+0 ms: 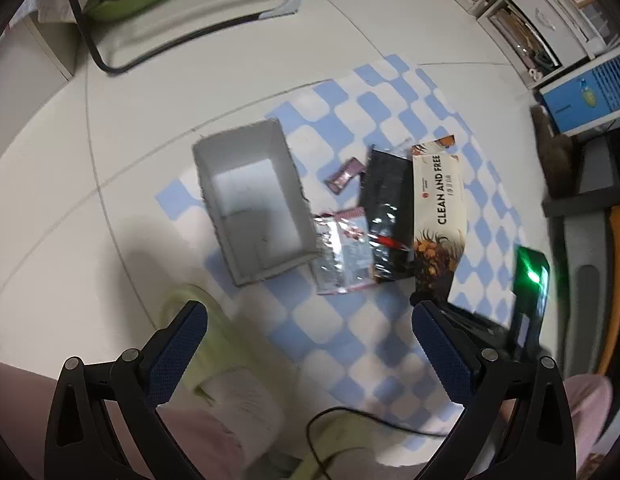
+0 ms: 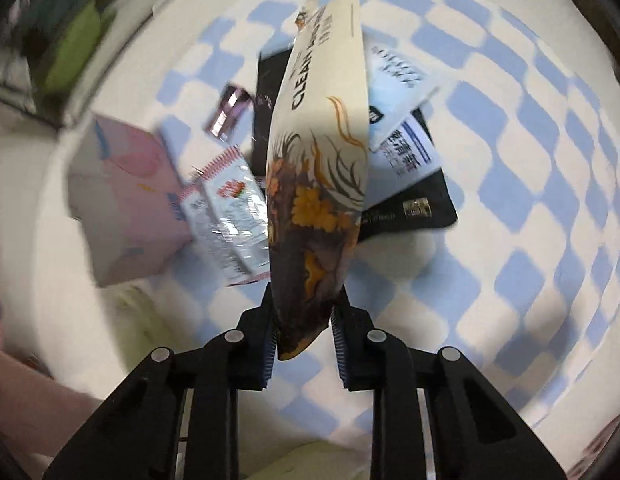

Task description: Organize objects

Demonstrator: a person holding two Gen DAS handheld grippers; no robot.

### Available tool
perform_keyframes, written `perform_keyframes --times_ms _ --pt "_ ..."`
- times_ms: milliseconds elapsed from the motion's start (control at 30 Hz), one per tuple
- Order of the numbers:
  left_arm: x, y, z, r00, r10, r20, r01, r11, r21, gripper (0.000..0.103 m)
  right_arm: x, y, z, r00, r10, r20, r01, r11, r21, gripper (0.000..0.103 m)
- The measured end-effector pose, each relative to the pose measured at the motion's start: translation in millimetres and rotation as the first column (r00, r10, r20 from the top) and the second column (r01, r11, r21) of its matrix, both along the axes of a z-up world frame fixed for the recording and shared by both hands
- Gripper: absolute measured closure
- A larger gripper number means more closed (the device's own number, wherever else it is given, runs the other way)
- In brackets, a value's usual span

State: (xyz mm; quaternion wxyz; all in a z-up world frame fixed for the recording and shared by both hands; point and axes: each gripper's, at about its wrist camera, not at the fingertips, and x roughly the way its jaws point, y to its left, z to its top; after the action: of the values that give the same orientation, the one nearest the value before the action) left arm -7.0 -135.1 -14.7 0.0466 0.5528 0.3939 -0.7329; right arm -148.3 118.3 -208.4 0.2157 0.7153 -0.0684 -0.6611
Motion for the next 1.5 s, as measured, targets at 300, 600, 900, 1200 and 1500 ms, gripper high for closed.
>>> perform_keyframes --times_ms 300,600,900,1200,1500 --pt "3.9 -9.2 -11.2 0.991 0.007 -0.136 0.031 0.961 0.276 0.0 90.3 4.5 71.2 1.0 -0.008 0.028 0.017 0.952 -0.306 0.079" --pt "15.5 -52.9 -46.8 0.978 0.056 -0.201 0.037 0.902 0.43 0.0 134.8 -19.0 124.7 0.988 0.139 -0.063 -0.152 0.867 -0.474 0.079" --pt "39.6 -112.0 -70.6 0.972 0.079 -0.22 0.002 0.938 0.347 0.103 145.3 -25.7 111.2 0.981 0.188 -0.055 -0.192 0.873 -0.449 0.042" --pt "60.4 -213.8 -74.9 0.971 0.159 -0.18 -0.126 0.975 0.182 0.103 130.6 -28.4 65.6 0.984 0.18 -0.018 -0.18 0.962 -0.204 0.035" --pt "39.1 -272.3 -111.8 0.927 0.213 -0.308 -0.148 0.964 0.22 0.103 115.8 15.1 53.6 0.999 0.011 0.045 -0.003 0.985 -0.173 0.035"
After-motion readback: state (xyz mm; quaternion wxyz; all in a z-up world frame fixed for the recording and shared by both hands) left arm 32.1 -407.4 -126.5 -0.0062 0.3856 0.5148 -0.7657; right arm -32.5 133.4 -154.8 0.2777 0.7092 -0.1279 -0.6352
